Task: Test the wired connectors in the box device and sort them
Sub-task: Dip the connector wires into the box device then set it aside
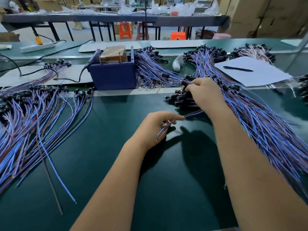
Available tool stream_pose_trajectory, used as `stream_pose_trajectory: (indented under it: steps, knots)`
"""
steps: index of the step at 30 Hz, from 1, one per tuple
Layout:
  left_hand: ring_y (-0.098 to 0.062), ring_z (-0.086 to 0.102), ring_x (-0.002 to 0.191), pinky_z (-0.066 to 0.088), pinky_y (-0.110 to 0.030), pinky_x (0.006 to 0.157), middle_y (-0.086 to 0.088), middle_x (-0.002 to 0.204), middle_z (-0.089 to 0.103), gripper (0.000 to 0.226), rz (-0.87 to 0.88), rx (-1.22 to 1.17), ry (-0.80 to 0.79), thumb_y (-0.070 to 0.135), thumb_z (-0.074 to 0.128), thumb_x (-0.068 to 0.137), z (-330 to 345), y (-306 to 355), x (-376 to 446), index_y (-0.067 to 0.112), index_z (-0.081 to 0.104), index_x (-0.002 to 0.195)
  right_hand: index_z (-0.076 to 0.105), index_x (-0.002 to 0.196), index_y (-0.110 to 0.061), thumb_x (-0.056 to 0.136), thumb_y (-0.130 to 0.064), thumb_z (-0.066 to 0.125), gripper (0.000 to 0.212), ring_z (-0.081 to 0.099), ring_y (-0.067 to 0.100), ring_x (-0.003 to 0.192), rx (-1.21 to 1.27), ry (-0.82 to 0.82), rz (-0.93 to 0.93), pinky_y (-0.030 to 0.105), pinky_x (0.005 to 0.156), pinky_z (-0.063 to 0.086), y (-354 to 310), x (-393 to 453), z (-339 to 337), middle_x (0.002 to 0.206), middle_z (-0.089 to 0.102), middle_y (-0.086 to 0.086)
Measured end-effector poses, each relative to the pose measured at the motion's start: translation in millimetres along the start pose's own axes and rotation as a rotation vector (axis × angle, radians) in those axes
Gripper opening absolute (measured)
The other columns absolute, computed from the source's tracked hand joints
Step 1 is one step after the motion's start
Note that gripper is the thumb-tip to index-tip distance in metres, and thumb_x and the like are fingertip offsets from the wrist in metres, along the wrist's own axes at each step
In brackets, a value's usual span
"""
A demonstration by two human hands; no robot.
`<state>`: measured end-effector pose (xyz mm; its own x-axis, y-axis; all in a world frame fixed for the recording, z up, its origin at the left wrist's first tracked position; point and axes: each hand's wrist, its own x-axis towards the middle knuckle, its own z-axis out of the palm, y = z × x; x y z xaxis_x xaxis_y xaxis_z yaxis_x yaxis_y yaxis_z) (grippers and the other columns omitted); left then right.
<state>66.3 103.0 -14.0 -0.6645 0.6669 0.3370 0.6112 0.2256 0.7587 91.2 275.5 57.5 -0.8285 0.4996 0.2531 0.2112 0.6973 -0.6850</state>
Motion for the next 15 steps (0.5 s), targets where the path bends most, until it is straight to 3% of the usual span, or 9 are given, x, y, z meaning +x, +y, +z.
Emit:
stream_pose_trajectory:
  steps: [4, 6, 8, 10, 12, 15]
  knots:
    - [-0.015, 0.065, 0.091, 0.048, -0.011, 0.08, -0.004, 0.098, 0.07, 0.06, -0.083, 0.002, 0.012, -0.018, 0.04, 0.083, -3, 1, 1, 0.023, 0.075, 0.107, 0.07, 0.091, -0.006, 0.086, -0.019, 0.052, 0.023, 0.055, 0.032, 0.077, -0.182, -0.018, 0.042, 0.033, 0.063, 0.04, 13, 6, -30, 0.086, 0.066, 0.018]
    - [-0.012, 0.065, 0.087, 0.043, -0.003, 0.075, -0.001, 0.096, 0.069, 0.059, -0.116, 0.029, 0.038, -0.017, 0.04, 0.086, -6, -2, 1, 0.029, 0.075, 0.1, 0.069, 0.087, -0.007, 0.083, -0.018, 0.052, 0.021, 0.056, 0.036, 0.08, -0.281, 0.001, 0.055, 0.033, 0.065, 0.041, 19, 10, -41, 0.084, 0.065, 0.017]
    - [-0.011, 0.063, 0.09, 0.046, -0.009, 0.077, 0.005, 0.097, 0.069, 0.057, -0.149, 0.084, 0.071, -0.012, 0.042, 0.087, -11, -8, 1, 0.033, 0.073, 0.101, 0.063, 0.078, -0.005, 0.079, -0.017, 0.05, 0.019, 0.05, 0.035, 0.072, -0.376, 0.002, 0.063, 0.032, 0.061, 0.038, 24, 16, -49, 0.076, 0.06, 0.015]
    - [-0.011, 0.061, 0.093, 0.051, -0.025, 0.083, 0.012, 0.097, 0.067, 0.053, -0.188, 0.135, 0.121, -0.006, 0.044, 0.087, -16, -14, 1, 0.035, 0.072, 0.105, 0.061, 0.075, -0.007, 0.079, -0.018, 0.048, 0.018, 0.05, 0.032, 0.071, -0.451, -0.003, 0.074, 0.031, 0.063, 0.038, 27, 21, -51, 0.075, 0.059, 0.013]
    - [-0.011, 0.059, 0.091, 0.05, -0.03, 0.083, 0.014, 0.095, 0.066, 0.049, -0.21, 0.166, 0.179, -0.003, 0.046, 0.086, -19, -17, 0, 0.035, 0.071, 0.104, 0.067, 0.091, -0.011, 0.083, -0.021, 0.048, 0.023, 0.055, 0.035, 0.091, -0.545, -0.011, 0.087, 0.037, 0.079, 0.042, 29, 24, -45, 0.094, 0.065, 0.013]
    - [-0.011, 0.058, 0.087, 0.047, -0.027, 0.082, 0.01, 0.103, 0.065, 0.04, -0.244, 0.221, 0.305, 0.002, 0.049, 0.086, -26, -21, 0, 0.03, 0.071, 0.103, 0.061, 0.12, -0.016, 0.089, -0.025, 0.047, 0.035, 0.043, 0.037, 0.122, -0.696, 0.01, 0.135, 0.045, 0.1, 0.031, 30, 22, -26, 0.128, 0.055, 0.018]
